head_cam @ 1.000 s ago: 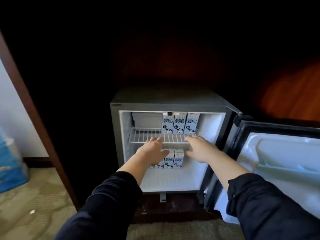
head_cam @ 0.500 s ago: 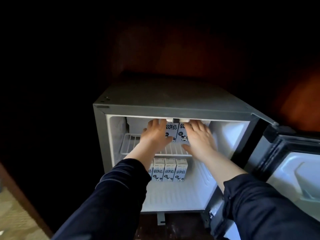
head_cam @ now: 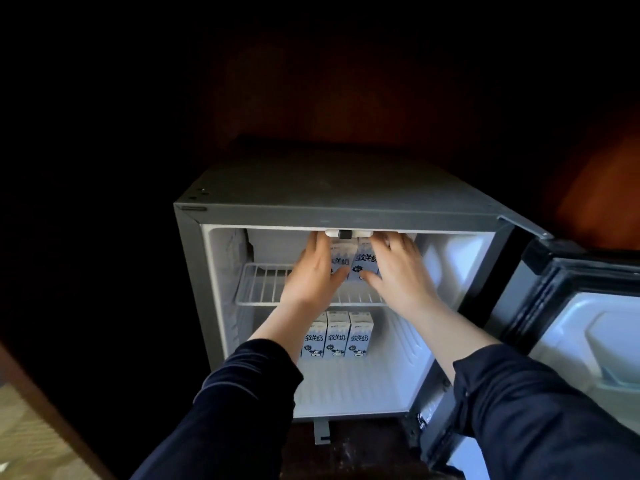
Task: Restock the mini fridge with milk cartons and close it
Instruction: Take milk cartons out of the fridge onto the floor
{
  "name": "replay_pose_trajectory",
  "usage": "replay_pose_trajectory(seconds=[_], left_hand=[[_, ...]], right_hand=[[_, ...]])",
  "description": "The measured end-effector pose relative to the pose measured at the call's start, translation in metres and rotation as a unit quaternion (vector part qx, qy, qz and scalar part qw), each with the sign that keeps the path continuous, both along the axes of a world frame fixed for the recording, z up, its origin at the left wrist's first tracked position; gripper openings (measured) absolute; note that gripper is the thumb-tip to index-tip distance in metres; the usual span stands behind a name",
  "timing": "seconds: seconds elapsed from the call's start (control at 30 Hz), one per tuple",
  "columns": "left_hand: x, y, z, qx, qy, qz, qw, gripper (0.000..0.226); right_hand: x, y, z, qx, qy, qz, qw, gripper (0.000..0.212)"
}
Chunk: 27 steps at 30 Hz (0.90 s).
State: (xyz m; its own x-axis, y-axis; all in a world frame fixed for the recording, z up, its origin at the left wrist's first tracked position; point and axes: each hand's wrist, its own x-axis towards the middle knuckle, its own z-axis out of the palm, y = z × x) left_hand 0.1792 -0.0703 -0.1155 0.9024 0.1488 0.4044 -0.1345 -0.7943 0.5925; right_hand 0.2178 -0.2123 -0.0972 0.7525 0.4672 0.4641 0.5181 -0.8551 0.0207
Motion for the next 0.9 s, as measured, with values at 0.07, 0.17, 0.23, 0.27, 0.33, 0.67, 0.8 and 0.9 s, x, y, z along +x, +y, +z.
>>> replay_pose_trajectory(seconds=[0.07, 0.17, 0.23, 0.27, 0.33, 0.67, 0.8, 0.9], left_hand=[[-0.004, -0.003, 0.0, 0.004, -0.024, 0.01, 1.0, 0.046], [-0.005, -0.002, 0.003, 0.036, -0.025, 0.043, 0.998, 0.04], [-0.005, 0.001, 0.006, 0.058, -0.016, 0.045, 0.997, 0.037], [-0.004, 0.002, 0.008, 0.065, -0.015, 0.042, 0.997, 0.037], [-0.005, 0.004, 0.01, 0.072, -0.016, 0.032, 0.997, 0.039], [-0.05, 0.002, 0.027, 0.056, -0.004, -0.009, 0.998, 0.032], [-0.08, -0.002, 0.047, 0.05, 0.042, -0.03, 0.997, 0.03], [-0.104, -0.01, 0.065, 0.076, 0.089, -0.052, 0.992, 0.026]], right_hand=[[-0.002, 0.001, 0.002, 0.01, 0.023, 0.001, 1.0, 0.062], [-0.003, 0.002, 0.007, 0.028, 0.046, -0.001, 0.999, 0.056], [-0.004, -0.001, 0.006, 0.024, 0.045, 0.022, 0.998, 0.054], [-0.004, -0.004, 0.005, 0.009, 0.038, 0.034, 0.999, 0.053], [-0.006, -0.009, 0.001, -0.03, 0.027, 0.032, 0.999, 0.048], [-0.039, -0.021, 0.026, -0.053, 0.024, 0.035, 0.998, 0.043], [-0.065, -0.034, 0.048, -0.049, 0.04, 0.041, 0.997, 0.048], [-0.09, -0.046, 0.068, -0.059, 0.082, 0.043, 0.994, 0.048]])
